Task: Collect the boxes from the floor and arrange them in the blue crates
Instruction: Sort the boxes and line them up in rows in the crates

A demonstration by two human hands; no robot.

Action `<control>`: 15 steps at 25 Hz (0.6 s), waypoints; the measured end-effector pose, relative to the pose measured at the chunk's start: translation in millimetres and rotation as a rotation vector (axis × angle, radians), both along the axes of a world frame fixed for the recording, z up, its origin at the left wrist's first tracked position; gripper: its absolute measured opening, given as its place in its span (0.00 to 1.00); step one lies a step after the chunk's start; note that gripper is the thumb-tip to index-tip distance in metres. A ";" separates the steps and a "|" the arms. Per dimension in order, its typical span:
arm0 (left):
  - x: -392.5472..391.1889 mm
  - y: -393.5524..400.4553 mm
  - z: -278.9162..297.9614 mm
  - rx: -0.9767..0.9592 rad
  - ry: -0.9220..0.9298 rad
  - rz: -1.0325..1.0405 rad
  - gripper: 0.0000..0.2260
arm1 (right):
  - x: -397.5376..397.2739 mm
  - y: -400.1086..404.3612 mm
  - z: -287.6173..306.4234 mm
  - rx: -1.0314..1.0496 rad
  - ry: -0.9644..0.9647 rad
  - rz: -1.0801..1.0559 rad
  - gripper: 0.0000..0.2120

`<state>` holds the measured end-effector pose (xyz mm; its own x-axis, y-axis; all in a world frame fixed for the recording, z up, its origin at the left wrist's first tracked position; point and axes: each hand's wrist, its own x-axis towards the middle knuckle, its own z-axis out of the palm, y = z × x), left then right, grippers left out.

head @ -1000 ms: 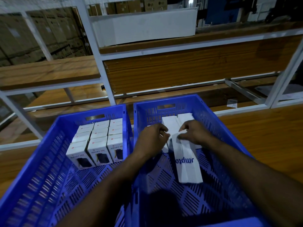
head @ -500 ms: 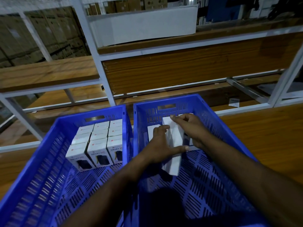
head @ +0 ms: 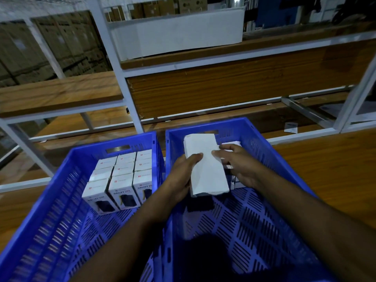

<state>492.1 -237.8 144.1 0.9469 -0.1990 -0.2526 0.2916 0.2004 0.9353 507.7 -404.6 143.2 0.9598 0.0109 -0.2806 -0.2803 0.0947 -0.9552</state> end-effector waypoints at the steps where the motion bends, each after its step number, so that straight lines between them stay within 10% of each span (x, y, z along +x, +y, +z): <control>1: 1.2 1.2 -0.7 -0.005 0.014 0.012 0.13 | -1.6 1.6 -0.1 0.016 0.004 0.033 0.24; 11: -8.7 -2.4 -5.4 0.483 -0.226 -0.238 0.30 | 4.1 -23.3 5.7 0.148 -0.070 -0.154 0.25; 15: -4.4 1.3 0.6 0.450 -0.297 -0.032 0.36 | 7.0 -36.8 7.7 0.191 -0.068 -0.183 0.21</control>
